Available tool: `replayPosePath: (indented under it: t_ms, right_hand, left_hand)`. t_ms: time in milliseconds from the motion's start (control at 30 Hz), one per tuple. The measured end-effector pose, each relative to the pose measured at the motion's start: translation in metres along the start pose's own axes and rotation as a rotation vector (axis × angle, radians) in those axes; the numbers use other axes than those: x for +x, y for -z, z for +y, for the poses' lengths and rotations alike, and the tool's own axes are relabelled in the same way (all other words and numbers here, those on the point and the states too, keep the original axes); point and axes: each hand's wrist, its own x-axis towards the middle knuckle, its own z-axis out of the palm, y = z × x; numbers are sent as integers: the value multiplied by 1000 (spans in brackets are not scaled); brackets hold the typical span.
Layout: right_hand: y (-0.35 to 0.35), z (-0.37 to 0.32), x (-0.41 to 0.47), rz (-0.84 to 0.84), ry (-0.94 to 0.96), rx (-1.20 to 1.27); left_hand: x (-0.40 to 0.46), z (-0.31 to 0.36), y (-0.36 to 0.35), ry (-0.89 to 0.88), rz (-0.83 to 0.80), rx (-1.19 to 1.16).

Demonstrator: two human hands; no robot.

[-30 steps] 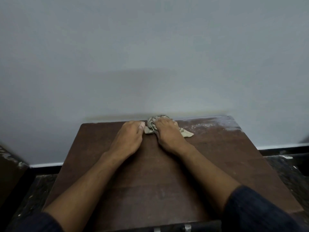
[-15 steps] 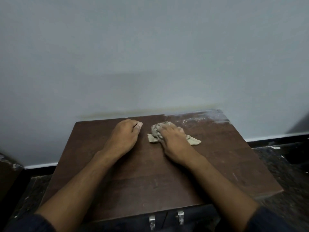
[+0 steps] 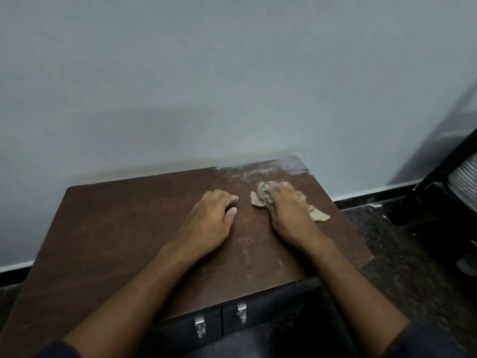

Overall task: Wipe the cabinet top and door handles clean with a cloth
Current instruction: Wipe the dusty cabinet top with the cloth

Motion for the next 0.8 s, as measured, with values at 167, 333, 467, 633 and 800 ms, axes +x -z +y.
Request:
replayPosePath:
  t_ms: [167, 333, 467, 633, 800]
  right_hand:
    - [-8, -53, -69, -79, 312, 64]
    - [25, 53, -47, 42, 33, 15]
    - [37, 62, -46, 114, -176, -3]
    - [6, -24, -107, -67, 221, 99]
    - [32, 71, -92, 51, 17, 74]
  left_hand:
    - [12, 12, -7, 25, 75, -62]
    - [7, 25, -16, -32, -17, -50]
    - [8, 38, -32, -70, -47, -50]
    - [14, 44, -36, -95, 19, -41]
    - [10, 36, -24, -75, -7, -15]
